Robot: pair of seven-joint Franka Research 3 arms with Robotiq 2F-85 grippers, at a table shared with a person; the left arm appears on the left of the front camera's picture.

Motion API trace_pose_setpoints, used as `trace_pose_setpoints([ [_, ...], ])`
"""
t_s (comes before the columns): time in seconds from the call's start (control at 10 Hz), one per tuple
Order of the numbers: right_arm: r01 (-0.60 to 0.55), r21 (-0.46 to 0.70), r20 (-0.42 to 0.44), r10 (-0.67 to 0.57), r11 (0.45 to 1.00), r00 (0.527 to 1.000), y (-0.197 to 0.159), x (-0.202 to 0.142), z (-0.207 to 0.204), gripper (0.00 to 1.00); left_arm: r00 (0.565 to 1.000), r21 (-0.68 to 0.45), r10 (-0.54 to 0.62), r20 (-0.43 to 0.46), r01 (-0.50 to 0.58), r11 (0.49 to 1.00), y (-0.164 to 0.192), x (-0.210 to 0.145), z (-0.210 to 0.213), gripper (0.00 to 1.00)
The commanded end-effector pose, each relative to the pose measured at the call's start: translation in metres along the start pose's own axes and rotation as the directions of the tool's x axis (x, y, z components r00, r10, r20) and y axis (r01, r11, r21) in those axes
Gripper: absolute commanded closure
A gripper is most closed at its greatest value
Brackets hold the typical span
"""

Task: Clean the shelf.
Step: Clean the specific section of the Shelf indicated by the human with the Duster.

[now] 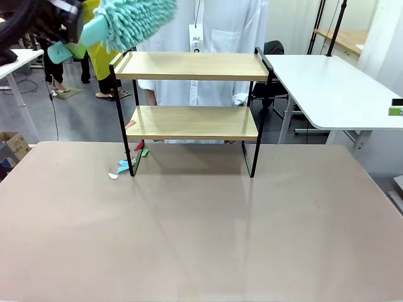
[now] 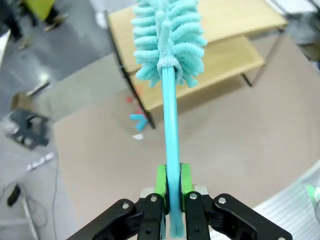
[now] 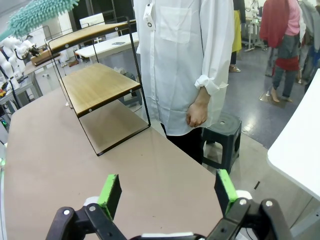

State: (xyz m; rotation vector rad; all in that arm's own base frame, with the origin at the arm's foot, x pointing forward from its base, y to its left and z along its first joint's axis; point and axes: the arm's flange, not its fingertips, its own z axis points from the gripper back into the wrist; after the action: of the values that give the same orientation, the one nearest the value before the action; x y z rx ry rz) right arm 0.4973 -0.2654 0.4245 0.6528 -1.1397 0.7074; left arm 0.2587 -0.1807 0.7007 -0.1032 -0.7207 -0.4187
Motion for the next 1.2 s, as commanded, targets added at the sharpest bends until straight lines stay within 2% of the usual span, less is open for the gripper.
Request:
trace_pose_setpoints([
  [0.0,-0.006,-0.001,0.001,0.006,1.0,1.0,0.001,0.003,0.0,0.0,0.991,-0.183,-0.136,0.004,0.134,0.974,0.006,-0.012,0.004,0.87],
  [0.1,-0.006,-0.001,0.001,0.006,1.0,1.0,0.001,0.003,0.0,0.0,0.977,-0.265,-0.214,0.01,0.209,0.941,0.007,-0.015,0.005,0.87],
  [0.2,-0.006,-0.001,0.001,0.006,1.0,1.0,0.001,0.003,0.0,0.0,0.969,-0.334,-0.242,0.04,0.242,0.911,0.011,-0.018,0.004,0.87],
  [0.4,-0.006,-0.001,0.001,0.006,1.0,1.0,0.001,0.003,0.0,0.0,0.911,-0.41,-0.409,0.055,0.394,0.823,0.019,-0.026,-0.008,0.87],
  [0.7,-0.006,-0.001,0.001,0.006,1.0,1.0,0.001,0.003,0.0,0.0,0.776,-0.444,-0.63,-0.007,0.562,0.698,0.019,-0.037,-0.034,0.87],
  [1.0,-0.006,-0.001,0.001,0.006,1.0,1.0,0.001,0.003,0.0,0.0,0.574,-0.491,-0.797,-0.189,0.648,0.583,0.021,-0.059,-0.062,0.87],
  [1.1,-0.006,-0.001,0.001,0.006,1.0,1.0,0.001,0.003,0.0,0.0,0.533,-0.521,-0.811,-0.242,0.634,0.572,0.026,-0.063,-0.07,0.87],
])
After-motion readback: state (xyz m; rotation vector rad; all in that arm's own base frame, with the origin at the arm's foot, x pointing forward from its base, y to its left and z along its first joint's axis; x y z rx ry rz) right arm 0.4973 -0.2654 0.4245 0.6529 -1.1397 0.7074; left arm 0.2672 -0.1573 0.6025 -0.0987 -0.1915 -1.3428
